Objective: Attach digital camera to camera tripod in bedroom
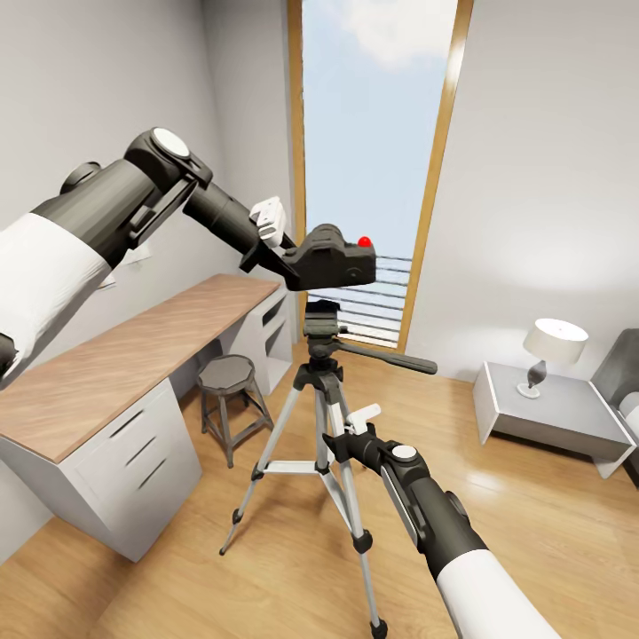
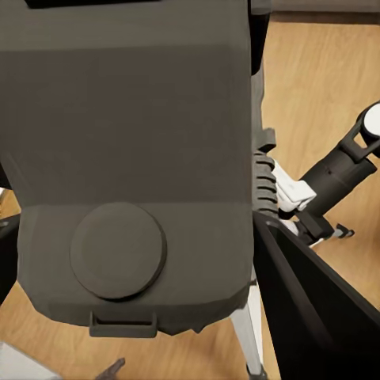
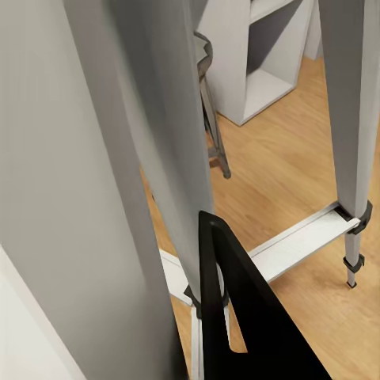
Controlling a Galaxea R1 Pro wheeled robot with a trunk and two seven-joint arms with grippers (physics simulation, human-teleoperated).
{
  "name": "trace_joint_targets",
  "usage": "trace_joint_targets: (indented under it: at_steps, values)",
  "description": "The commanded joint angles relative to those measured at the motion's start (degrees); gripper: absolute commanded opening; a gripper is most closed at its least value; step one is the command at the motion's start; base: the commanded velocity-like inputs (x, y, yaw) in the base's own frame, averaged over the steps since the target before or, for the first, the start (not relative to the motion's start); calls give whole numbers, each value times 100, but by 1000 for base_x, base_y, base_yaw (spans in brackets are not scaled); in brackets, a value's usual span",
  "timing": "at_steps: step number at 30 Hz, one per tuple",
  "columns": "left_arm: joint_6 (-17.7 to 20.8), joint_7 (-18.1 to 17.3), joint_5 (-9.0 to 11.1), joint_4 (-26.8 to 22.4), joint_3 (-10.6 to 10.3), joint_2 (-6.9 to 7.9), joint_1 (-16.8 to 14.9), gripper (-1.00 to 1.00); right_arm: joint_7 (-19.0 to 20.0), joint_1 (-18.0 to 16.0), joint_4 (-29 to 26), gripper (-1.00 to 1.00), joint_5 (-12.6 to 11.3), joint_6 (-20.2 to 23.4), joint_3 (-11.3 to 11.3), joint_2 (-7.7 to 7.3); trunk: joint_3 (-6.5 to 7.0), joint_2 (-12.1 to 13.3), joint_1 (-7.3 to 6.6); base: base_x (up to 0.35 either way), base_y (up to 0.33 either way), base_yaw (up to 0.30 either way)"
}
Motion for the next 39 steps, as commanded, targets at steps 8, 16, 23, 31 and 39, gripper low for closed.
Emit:
trace_joint_targets:
  at_steps: [8, 16, 23, 31, 39]
  values:
    - [28, -23, 50, -14, -194, 30, 0, -100, 33, -6, -11, -100, 39, 23, -8, -1, -13, -14, 4, 0, 0, 0]
    - [-4, -10, 51, -11, -358, 54, 19, -100, 33, -6, -16, -100, 38, 23, -8, -6, -13, -14, 4, 0, 0, 0]
    - [-16, 3, 50, -2, -373, 63, 22, -100, 33, -6, -12, -100, 39, 28, -8, -5, -13, -14, 4, 0, 0, 0]
    - [-29, 3, 64, 0, -375, 67, 22, -100, 38, -6, -11, -100, 39, 24, -8, -5, -13, -14, 4, 0, 0, 0]
    - [-35, 18, 64, 0, -373, 61, 76, -100, 34, -6, -11, -100, 39, 23, -8, -5, -13, -14, 4, 0, 0, 0]
